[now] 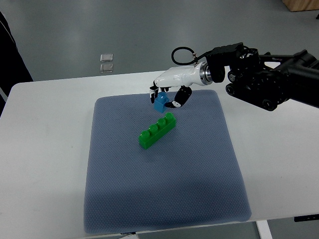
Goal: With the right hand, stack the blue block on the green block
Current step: 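Lift the blue block and carry it over the green block, then lower the blue block onto the green block's studs and press down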
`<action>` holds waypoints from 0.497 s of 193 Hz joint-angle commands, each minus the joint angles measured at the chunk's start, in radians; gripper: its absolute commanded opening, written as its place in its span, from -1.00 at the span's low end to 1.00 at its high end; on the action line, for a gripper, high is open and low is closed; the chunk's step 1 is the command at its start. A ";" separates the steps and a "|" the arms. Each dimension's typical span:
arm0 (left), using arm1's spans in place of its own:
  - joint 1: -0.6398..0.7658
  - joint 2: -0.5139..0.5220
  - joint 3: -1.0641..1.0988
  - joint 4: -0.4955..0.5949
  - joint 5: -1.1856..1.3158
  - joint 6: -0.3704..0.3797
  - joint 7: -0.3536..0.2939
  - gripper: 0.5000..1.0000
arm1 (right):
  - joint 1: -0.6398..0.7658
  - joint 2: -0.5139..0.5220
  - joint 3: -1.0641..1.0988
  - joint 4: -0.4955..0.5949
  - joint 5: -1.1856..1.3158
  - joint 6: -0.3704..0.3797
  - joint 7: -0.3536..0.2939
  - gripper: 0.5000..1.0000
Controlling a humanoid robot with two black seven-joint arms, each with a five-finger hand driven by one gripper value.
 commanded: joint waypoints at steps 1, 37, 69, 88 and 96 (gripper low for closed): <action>0.000 0.000 0.000 0.000 0.000 0.000 0.000 1.00 | -0.009 0.000 -0.001 0.027 -0.004 -0.004 -0.002 -0.61; 0.000 0.000 0.000 0.000 0.000 0.000 0.000 1.00 | -0.018 -0.015 -0.004 0.053 -0.005 -0.037 -0.004 -0.61; 0.000 0.000 0.000 0.000 0.000 0.000 0.000 1.00 | -0.028 -0.026 -0.009 0.082 -0.007 -0.045 -0.005 -0.61; 0.000 0.000 0.000 0.000 0.000 0.000 0.000 1.00 | -0.037 -0.024 -0.009 0.082 -0.024 -0.047 -0.007 -0.61; 0.000 0.000 0.000 0.000 0.000 0.000 0.000 1.00 | -0.043 -0.023 -0.009 0.082 -0.028 -0.047 -0.008 -0.61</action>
